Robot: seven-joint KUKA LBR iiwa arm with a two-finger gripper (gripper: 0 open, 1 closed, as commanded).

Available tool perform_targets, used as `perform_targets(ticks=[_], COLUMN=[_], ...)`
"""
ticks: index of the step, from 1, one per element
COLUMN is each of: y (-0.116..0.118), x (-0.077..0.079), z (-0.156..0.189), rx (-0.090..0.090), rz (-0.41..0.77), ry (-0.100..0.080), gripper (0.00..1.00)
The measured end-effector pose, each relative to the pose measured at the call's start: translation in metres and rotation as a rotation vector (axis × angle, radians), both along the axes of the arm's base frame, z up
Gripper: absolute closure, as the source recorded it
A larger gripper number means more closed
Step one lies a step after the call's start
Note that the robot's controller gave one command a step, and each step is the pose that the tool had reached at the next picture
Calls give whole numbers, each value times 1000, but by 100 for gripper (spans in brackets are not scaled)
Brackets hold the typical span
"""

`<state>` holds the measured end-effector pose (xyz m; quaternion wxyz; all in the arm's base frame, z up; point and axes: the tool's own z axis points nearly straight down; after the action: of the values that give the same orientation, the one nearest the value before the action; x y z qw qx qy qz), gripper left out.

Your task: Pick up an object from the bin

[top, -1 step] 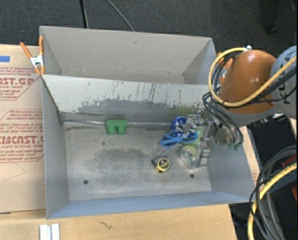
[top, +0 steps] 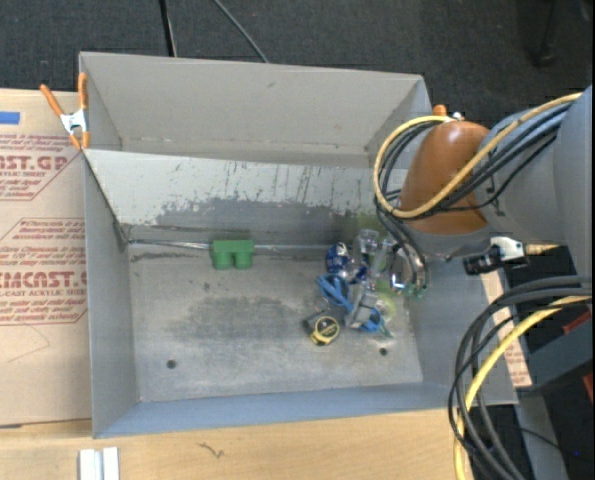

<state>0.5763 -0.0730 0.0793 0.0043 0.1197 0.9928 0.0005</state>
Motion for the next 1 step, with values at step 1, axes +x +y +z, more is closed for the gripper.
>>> perform_targets(ticks=[1], y=[-1], x=[1], z=[4], rx=[-1], rz=[1], ry=[1], gripper=[100])
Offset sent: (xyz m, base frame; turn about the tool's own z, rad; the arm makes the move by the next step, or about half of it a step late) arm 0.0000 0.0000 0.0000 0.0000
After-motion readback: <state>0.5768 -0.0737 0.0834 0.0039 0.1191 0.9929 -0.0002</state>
